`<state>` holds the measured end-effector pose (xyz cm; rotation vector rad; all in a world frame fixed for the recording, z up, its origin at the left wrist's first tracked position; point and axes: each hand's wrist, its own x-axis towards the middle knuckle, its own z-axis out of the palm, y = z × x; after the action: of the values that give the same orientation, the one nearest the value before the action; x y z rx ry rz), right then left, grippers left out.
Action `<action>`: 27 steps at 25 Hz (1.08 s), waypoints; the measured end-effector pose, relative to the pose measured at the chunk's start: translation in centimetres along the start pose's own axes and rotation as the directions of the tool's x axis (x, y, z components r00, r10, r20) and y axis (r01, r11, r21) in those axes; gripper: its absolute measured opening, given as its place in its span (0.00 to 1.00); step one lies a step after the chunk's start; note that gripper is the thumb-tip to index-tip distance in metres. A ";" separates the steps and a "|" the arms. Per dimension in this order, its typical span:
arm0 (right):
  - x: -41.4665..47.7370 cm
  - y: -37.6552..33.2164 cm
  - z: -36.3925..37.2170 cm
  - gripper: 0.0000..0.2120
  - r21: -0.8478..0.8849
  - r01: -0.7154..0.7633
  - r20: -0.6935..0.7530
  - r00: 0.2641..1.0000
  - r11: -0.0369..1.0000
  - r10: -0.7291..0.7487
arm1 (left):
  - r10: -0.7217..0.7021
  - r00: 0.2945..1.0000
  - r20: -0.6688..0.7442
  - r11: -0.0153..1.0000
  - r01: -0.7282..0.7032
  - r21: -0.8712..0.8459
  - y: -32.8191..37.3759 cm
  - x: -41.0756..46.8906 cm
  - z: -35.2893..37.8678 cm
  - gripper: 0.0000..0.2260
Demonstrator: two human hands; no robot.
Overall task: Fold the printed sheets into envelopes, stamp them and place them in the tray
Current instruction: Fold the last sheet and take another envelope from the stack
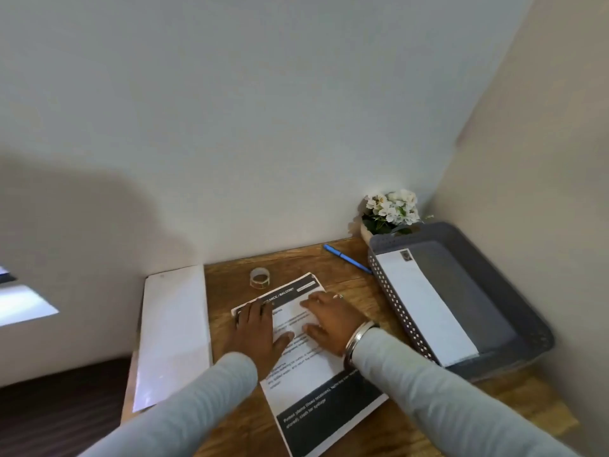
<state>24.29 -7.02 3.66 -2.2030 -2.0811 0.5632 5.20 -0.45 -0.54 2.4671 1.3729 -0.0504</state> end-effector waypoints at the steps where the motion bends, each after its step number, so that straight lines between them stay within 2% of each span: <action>1: 0.0 -0.8 1.3 0.28 -0.020 0.024 0.036 0.999 1.000 -0.023 | -0.054 0.998 0.017 0.998 0.053 0.042 -0.7 -0.6 1.0 0.42; 3: 0.0 -2.1 3.3 0.31 -0.073 0.090 0.070 0.994 0.993 -0.085 | -0.077 0.997 0.029 0.991 0.073 0.111 -1.8 -1.1 2.2 0.49; 5: 0.6 -3.2 4.5 0.32 -0.105 0.153 0.082 0.986 0.983 -0.145 | -0.034 0.998 0.049 0.992 0.027 0.125 -3.1 -1.2 2.4 0.53; 12: 3.8 -4.5 6.5 0.35 -0.248 0.225 0.112 0.973 0.942 -0.203 | 0.063 0.992 0.113 0.984 -0.080 0.157 -5.4 -0.6 1.6 0.57; 14: 4.2 -3.4 6.2 0.38 -0.235 0.191 0.113 0.979 0.953 -0.168 | 0.068 0.988 0.139 0.983 -0.090 0.160 -5.5 -0.3 1.4 0.58; 20: 6.5 2.1 3.4 0.39 -0.215 -0.054 0.110 0.991 0.975 0.079 | 0.090 0.983 0.160 0.975 -0.120 0.187 -5.9 0.1 1.3 0.57; 23: 7.0 2.3 2.1 0.38 -0.196 -0.089 0.126 0.985 0.977 0.115 | 0.109 0.982 0.153 0.974 -0.137 0.183 -6.1 0.4 1.1 0.57; 27: 7.3 1.2 -0.3 0.37 -0.142 -0.084 0.065 0.993 0.986 0.094 | 0.142 0.977 0.158 0.972 -0.168 0.164 -6.2 0.4 0.1 0.57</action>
<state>25.69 0.04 2.04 -2.3968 -2.1259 0.5257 0.30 2.91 -2.33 2.6484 1.1562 -0.3236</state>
